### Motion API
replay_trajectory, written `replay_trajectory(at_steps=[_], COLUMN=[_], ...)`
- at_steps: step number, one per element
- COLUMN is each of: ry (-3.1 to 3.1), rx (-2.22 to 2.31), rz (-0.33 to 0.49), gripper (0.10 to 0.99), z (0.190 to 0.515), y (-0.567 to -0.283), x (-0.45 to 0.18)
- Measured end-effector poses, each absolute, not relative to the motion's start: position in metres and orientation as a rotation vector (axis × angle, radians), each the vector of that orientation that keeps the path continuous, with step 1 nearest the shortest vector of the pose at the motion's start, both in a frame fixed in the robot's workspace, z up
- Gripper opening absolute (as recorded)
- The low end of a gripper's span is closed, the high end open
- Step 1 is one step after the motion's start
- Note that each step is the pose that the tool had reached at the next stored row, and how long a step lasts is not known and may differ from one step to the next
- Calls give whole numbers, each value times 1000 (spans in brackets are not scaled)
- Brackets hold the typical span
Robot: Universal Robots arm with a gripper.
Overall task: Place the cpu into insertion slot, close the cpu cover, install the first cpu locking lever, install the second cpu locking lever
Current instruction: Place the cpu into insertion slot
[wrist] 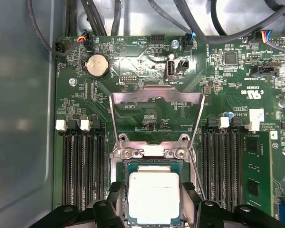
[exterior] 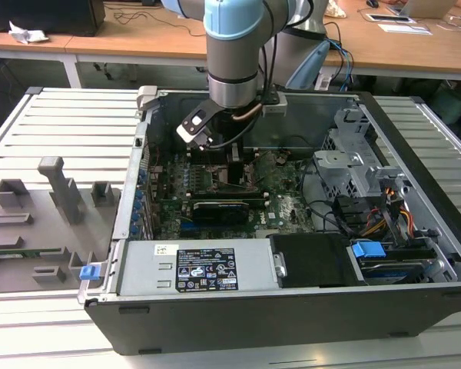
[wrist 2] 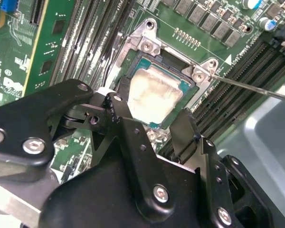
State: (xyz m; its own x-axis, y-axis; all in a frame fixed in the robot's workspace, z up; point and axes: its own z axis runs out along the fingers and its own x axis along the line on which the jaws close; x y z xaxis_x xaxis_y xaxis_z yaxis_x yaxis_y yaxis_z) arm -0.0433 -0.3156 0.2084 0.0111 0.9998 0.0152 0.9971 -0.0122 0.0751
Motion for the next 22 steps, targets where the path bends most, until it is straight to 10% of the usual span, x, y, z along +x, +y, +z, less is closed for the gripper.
replay_trajectory(at_steps=[11,22], ry=[2187,2187], rx=[2214,2214], rz=[78,78], gripper=[106,106], z=[212,217], y=[-317,-317], x=[-40,-40])
